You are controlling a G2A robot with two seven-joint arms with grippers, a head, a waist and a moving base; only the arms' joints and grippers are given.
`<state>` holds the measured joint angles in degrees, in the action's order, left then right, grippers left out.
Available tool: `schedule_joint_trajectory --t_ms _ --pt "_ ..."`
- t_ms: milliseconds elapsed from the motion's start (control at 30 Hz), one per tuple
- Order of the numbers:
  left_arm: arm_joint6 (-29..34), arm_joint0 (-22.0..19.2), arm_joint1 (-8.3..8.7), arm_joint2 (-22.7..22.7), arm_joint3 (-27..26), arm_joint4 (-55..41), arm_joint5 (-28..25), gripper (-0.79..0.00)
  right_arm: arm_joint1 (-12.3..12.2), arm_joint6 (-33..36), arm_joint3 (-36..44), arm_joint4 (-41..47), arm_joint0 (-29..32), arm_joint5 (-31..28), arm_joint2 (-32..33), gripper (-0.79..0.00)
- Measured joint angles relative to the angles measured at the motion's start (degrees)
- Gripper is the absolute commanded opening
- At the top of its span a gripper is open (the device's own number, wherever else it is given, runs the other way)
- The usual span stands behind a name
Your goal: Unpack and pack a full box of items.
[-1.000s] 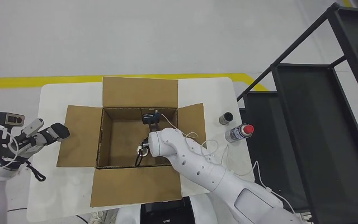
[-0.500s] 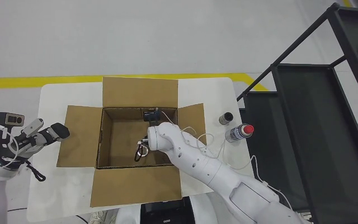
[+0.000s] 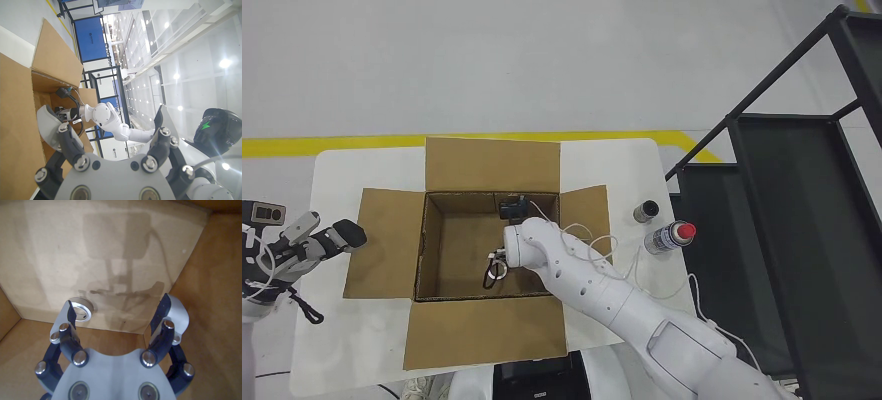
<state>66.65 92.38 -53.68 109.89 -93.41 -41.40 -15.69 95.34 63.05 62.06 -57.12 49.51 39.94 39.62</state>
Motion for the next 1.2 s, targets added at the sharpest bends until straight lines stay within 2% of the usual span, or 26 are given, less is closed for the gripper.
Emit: schedule_joint_trajectory --t_ms 1200 --pt "0.0 0.0 0.00 0.0 0.0 0.0 0.0 0.000 0.3 0.9 -0.6 -0.1 -0.2 -0.4 -0.1 0.000"
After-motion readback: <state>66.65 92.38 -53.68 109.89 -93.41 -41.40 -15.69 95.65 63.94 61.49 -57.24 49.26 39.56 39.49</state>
